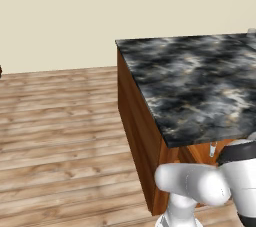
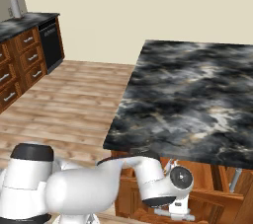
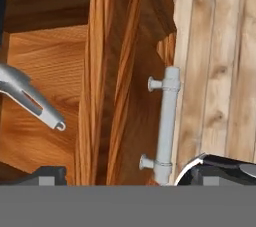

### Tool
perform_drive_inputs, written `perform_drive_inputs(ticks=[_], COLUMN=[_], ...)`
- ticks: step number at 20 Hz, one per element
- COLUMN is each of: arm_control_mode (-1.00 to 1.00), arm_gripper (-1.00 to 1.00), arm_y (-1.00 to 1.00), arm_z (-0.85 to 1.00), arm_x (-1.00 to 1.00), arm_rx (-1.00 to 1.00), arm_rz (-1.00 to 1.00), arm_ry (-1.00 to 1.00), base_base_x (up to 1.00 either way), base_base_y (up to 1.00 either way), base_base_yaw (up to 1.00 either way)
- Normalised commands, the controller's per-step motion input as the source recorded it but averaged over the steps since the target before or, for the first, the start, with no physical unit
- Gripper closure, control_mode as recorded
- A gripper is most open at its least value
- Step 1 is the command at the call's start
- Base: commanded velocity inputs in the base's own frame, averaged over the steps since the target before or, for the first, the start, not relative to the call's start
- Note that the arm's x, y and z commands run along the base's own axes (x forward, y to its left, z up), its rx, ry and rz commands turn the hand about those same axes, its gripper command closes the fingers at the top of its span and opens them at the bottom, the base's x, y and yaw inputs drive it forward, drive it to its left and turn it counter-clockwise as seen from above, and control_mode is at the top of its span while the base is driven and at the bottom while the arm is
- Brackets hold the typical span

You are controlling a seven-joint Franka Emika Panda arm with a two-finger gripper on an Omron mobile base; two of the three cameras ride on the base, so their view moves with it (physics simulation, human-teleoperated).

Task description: Take the tongs from the drawer on the right and place them on the dining counter next to the tray containing the kebab skewer.

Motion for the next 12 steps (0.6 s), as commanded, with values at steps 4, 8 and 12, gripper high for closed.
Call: perform_drive_inputs(ticks=[4, 8, 12], arm_control_mode=[-1.00, -1.00, -1.00], arm_gripper=[-1.00, -1.00, -1.00], arm_y=[0.04, 0.11, 0.20], arm_z=[0.00, 0.00, 0.00], arm_x=[0.32, 0.08, 0.05], arm_rx=[-0.03, 0.00, 0.00], arm_rz=[0.00, 0.00, 0.03], arm_ry=[0.27, 0.14, 0.08], base_base_x=[0.00, 0.00, 0.00], base_base_y=[0.00, 0.00, 0.00], base_base_yaw=[0.00, 0.00, 0.00])
